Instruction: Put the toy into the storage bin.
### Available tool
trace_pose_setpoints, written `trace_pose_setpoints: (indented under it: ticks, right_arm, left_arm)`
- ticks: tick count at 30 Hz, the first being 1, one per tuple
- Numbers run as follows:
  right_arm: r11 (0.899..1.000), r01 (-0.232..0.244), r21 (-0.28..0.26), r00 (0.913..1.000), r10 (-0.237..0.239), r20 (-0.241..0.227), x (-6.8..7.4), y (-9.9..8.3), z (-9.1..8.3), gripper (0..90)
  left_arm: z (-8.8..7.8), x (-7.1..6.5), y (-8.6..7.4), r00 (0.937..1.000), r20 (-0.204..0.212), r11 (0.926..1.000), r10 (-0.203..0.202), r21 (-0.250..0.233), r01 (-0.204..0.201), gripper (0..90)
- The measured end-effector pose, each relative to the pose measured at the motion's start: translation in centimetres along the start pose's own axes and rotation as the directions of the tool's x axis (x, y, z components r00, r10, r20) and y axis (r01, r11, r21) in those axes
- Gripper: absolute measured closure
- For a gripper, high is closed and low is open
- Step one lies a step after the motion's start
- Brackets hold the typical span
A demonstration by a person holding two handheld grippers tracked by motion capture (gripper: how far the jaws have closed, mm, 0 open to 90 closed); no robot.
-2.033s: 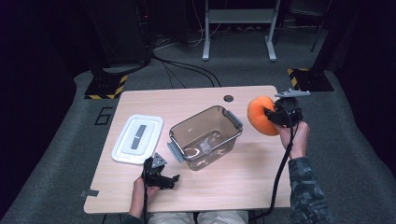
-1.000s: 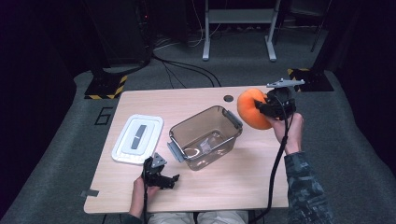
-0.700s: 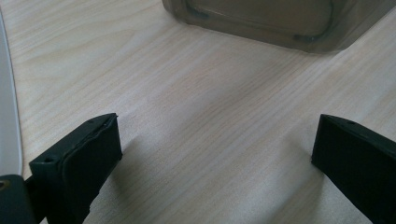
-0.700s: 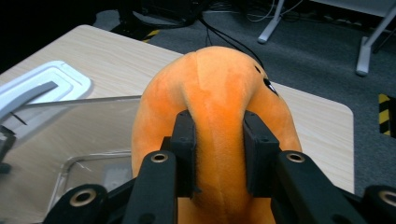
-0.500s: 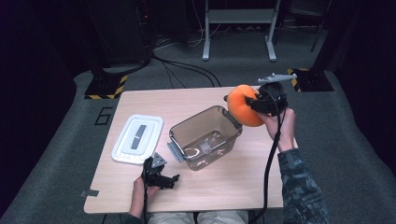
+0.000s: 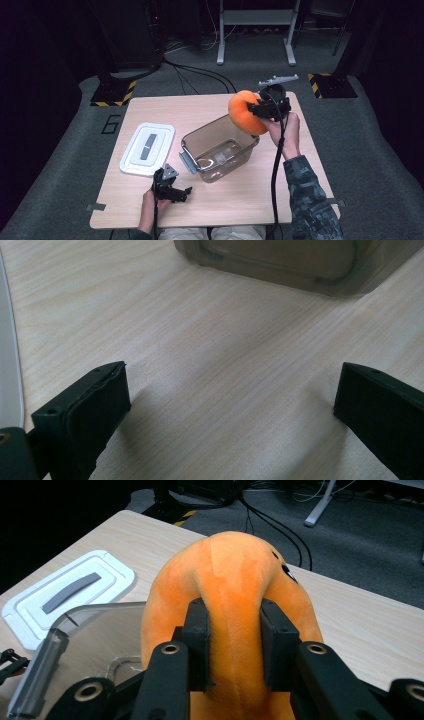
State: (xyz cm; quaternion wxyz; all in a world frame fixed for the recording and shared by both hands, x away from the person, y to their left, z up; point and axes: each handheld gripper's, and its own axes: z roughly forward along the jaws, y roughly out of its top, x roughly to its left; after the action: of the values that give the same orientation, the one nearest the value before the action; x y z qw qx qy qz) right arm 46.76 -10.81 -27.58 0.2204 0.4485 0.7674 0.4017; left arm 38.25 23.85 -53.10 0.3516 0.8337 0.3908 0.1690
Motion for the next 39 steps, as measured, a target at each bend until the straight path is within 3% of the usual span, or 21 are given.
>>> trace_pose_setpoints:
  ticks: [13,21,26,39]
  right_arm:
    - [1.000,-0.002,0.018,0.9995,0.003,-0.031,1.7,1.1,1.1,69.7]
    - [0.999,-0.049,0.022,0.9966,0.050,-0.065,2.5,1.2,2.0,69.8]
    - [0.998,-0.053,0.036,0.9956,0.056,-0.076,3.1,1.3,2.6,69.7]
    - [0.995,-0.087,0.055,0.9911,0.092,-0.096,3.2,0.7,3.8,69.7]
  left_arm:
    - [0.0,0.0,0.0,1.0000,-0.001,1.0000,0.001,0.000,-0.001,1.3]
    - [0.0,0.0,0.0,1.0000,0.002,1.0000,-0.004,0.001,0.004,1.3]
    - [0.0,0.0,0.0,1.0000,0.001,1.0000,-0.004,0.002,0.004,1.3]
    - [0.0,0.0,0.0,1.0000,0.001,1.0000,-0.005,0.001,0.005,1.4]
